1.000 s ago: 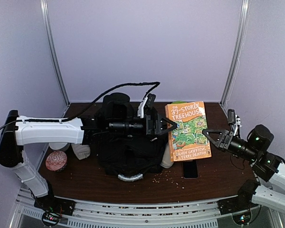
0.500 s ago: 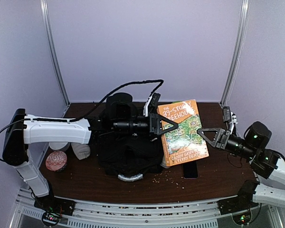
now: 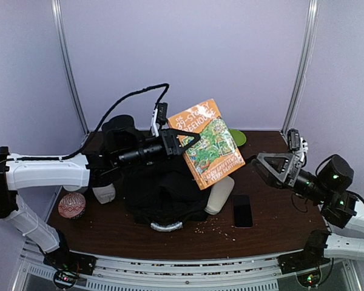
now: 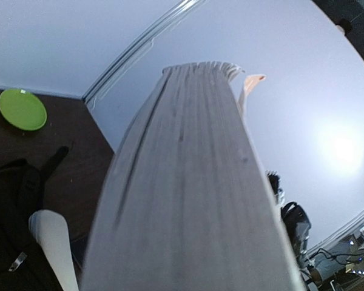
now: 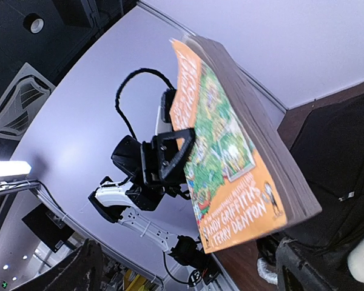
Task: Pack the student bag
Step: Pick up the book from the center of the board, then place the book in the student bag.
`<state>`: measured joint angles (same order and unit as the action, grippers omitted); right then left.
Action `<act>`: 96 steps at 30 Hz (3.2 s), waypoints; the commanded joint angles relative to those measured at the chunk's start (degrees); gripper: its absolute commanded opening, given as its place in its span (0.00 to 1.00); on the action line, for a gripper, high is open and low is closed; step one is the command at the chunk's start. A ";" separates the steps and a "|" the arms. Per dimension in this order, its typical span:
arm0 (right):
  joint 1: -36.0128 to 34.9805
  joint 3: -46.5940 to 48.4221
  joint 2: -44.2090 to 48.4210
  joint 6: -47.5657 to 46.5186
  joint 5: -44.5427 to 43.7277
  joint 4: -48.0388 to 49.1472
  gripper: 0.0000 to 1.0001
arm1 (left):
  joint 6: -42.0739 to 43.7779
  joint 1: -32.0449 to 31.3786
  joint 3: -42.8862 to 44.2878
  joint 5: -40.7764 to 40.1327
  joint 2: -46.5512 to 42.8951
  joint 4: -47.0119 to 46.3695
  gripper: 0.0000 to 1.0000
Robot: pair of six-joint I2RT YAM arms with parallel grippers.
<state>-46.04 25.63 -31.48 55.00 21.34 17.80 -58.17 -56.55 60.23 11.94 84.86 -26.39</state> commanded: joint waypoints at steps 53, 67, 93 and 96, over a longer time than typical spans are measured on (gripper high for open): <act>-5.64 2.79 -0.20 -7.50 -28.20 -21.94 0.00 | 44.62 -4.66 10.43 -41.88 -13.34 68.82 0.96; -5.64 -0.67 8.21 -7.33 -29.77 -29.32 0.00 | 51.21 -12.53 11.91 -44.70 2.03 79.71 0.98; -5.64 -1.08 6.75 -5.16 -19.46 -23.62 0.00 | 36.44 -4.12 26.84 -38.82 4.86 70.76 0.00; -5.69 -0.47 7.51 -5.49 -12.70 -18.92 0.00 | 33.09 -2.34 28.63 -36.43 5.50 69.59 0.00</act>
<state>-51.72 23.35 -25.56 49.45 -0.10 -13.78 -18.35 -60.42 85.06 -27.77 92.07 49.34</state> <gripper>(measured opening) 0.193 0.030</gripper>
